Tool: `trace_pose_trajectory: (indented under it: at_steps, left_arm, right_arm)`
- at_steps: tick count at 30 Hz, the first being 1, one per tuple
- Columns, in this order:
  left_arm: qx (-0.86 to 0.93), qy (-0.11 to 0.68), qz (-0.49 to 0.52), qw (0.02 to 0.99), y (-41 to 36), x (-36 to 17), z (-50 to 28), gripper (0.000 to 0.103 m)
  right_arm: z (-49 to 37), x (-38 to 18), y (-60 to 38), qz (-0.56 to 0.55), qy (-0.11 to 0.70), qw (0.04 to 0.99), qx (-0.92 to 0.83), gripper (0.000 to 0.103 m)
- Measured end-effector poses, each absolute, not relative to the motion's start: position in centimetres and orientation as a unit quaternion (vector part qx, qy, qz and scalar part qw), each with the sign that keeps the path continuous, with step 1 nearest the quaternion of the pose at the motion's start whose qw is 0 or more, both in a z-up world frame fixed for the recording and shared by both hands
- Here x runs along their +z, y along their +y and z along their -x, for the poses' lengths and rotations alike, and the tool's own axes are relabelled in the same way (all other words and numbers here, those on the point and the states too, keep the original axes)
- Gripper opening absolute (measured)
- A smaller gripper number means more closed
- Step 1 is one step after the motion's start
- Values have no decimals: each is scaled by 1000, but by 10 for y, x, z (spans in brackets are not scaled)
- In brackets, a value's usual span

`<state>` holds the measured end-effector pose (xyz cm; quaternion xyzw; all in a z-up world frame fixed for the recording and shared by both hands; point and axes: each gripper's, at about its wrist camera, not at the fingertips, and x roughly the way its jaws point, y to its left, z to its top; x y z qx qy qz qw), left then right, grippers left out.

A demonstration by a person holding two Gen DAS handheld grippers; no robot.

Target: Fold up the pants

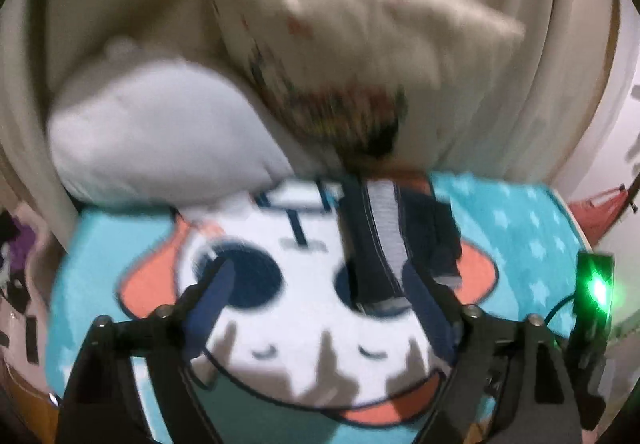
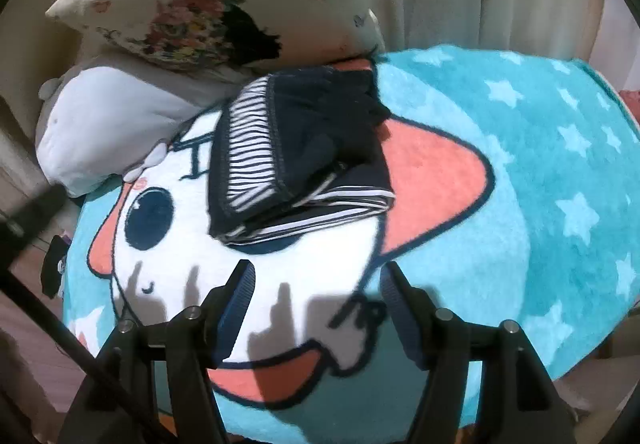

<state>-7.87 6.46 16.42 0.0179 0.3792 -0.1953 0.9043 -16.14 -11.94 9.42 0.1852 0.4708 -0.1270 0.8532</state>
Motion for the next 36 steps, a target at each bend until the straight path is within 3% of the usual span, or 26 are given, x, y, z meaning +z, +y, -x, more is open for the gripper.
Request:
trace_pose_trajectory:
  at_steps: [3, 9, 18, 29, 36]
  left_arm:
    - [-171, 309, -15, 935, 80, 190, 92, 103]
    - [-160, 256, -3, 953, 91, 218, 92, 103]
    - [-172, 359, -16, 917, 86, 191, 80, 103]
    - [-183, 364, -19, 913, 89, 180, 94, 103]
    - [-189, 413, -32, 890, 79, 161, 87, 103]
  right_arm:
    - [163, 105, -108, -171, 458, 863, -130, 71]
    - [167, 120, -91, -154, 443, 872, -137, 73]
    - [177, 122, -82, -147, 442, 873, -145, 75]
    - [169, 111, -67, -128, 468, 866, -120, 75]
    - [170, 105, -79, -141, 476, 857, -136, 76]
